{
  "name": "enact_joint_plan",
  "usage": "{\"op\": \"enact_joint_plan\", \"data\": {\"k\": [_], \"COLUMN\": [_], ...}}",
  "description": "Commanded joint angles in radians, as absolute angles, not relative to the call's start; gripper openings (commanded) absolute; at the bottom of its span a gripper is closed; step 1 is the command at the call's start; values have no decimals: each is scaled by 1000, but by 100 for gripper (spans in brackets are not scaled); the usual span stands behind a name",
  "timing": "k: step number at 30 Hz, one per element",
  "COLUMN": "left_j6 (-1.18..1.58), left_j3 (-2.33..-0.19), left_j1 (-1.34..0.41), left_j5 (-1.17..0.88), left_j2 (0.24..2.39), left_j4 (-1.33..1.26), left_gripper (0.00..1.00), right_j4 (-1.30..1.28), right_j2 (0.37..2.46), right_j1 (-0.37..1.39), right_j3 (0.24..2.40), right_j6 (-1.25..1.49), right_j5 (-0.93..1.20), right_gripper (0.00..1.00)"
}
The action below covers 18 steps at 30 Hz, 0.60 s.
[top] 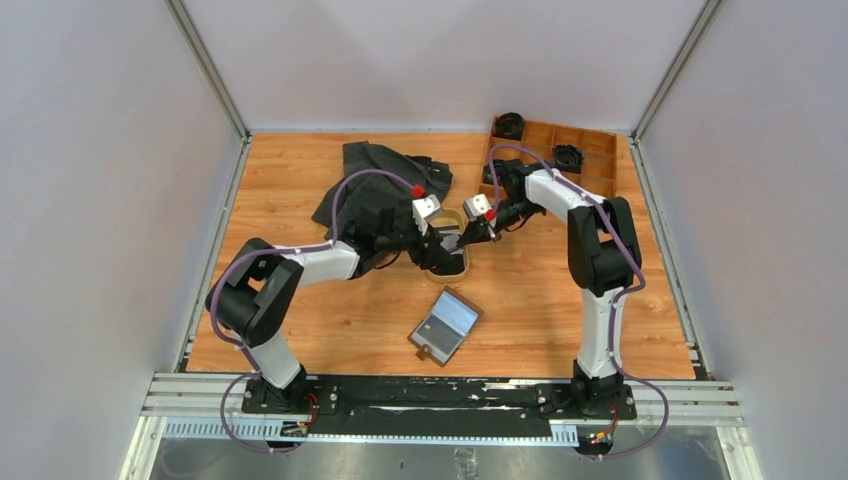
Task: Put the credit cards into the card holder
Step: Pick up the credit card from the storage box.
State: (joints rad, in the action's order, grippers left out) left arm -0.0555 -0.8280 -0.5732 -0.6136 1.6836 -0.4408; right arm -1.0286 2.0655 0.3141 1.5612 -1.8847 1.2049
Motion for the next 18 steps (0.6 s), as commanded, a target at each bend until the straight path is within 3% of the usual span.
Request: {"op": "enact_joint_plan", "data": {"k": [1,9,13,15,18], "left_j6": [-95,-111,-100,-98,-95], "left_j3": [-861,-896,-907,-908,-909], "left_j1": [-569,-569,-569,-569,-569], "left_j5": [-689,-675,-650,-637,-633], "left_j2": [1730,1794,1809,1810,1815], "left_j4": [-455,-454,-454,-454,-451], "left_gripper": [61,55,46,37,10], "right_j4": [-1083,-1147,-1162,-1166,-1168], "right_j2": [2038,2043,2044,2046,2048], "right_j1": [314,317,323,324,325], "right_j3": [1559,1581,1586,1588,1594], "right_j6": [-1950,-2018,-2035,-2038,-2038], "right_j5": [1236,1239,1228,1227,1229], "right_gripper": [0,0,0,0,0]}}
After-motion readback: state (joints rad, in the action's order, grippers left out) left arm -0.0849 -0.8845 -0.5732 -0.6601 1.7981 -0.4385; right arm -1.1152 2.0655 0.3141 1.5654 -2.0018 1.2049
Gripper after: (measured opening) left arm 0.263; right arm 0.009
